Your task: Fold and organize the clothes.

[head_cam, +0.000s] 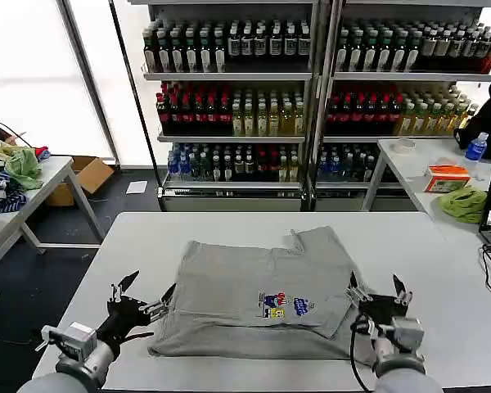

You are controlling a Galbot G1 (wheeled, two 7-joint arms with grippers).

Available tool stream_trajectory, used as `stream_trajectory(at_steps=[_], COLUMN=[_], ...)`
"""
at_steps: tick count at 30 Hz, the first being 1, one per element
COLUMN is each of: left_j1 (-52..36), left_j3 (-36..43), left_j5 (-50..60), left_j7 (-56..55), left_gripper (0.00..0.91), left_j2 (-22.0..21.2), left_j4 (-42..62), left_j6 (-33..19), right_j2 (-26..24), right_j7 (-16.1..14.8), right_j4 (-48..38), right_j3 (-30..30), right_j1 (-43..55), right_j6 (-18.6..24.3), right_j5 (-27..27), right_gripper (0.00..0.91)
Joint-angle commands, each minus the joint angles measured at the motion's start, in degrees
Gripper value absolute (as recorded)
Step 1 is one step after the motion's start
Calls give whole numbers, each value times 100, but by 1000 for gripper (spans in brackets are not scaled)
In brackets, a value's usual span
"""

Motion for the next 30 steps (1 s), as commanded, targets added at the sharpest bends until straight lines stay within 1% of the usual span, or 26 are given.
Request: stream_trajectory(at_steps=[1, 2, 3, 5, 6, 7, 8, 9, 11, 12, 14, 15, 16, 17, 18, 21, 27, 30], left_j1=[-2290, -2437, -2615, -2861, -3099, -3132, -3333, -3569, -3782, -3948, -4139, -4210, -4301, -4348, -4446, -4606, -4838, -4875], left_j3=[963, 1022, 1140, 1332, 1504, 1554, 1721, 1853, 1995, 2110, 2240, 2294, 2354, 2386, 2450, 2572, 2935, 3010], left_j5=[-473, -472, -470, -459, -453, -454, -455, -456, -471, -469, -469, -466, -462, -457, -437, -412, -410, -475], left_j7=[315, 315, 332, 396, 426, 430, 474, 498, 499, 498, 497, 499, 499, 501, 503, 494, 472, 506], left_gripper=[907, 907, 907, 907, 907, 907, 907, 907, 907, 907, 907, 907, 907, 907, 907, 907, 907, 907], left_j2=[196, 185, 191, 212, 211, 205, 170, 132, 37, -33, -130, -155, -196, -214, -251, -267, -248, -286], left_j4=[1873, 1929, 2127, 2393, 2579, 2609, 2871, 3040, 3298, 3476, 3697, 3819, 3958, 4003, 4159, 4370, 4633, 4695], left_j6=[-34, -29, -30, -34, -50, -53, -69, -76, -95, -100, -109, -116, -119, -119, -122, -109, 111, 122], right_j2=[-579, -586, -604, -676, -681, -681, -672, -650, -607, -577, -513, -416, -357, -328, -206, -43, 106, 166], right_j7=[-1374, -1488, -1926, -2368, -2492, -2535, -2717, -2804, -2868, -2838, -2645, -2382, -2212, -2188, -2058, -1852, -1748, -1723], right_j4=[-2255, -2413, -2692, -3033, -3322, -3370, -3675, -3886, -4081, -4138, -4206, -4313, -4423, -4522, -4771, -5029, -5293, -5321], right_j3=[-414, -450, -521, -641, -751, -790, -869, -936, -1008, -1070, -1132, -1170, -1194, -1212, -1224, -1180, -1091, -1042], right_j1=[2451, 2579, 2760, 3015, 3174, 3199, 3436, 3607, 3822, 3929, 4054, 4172, 4273, 4292, 4422, 4490, 4486, 4383], right_j6=[53, 24, 12, 113, 269, 299, 491, 598, 615, 482, 208, 27, -65, -73, -86, -89, -91, -93], right_j5=[198, 211, 192, 19, -123, -237, -359, -439, -533, -532, -521, -480, -426, -416, -308, -34, 24, 51], right_gripper=[907, 907, 907, 907, 907, 907, 907, 907, 907, 907, 907, 907, 907, 907, 907, 907, 907, 907])
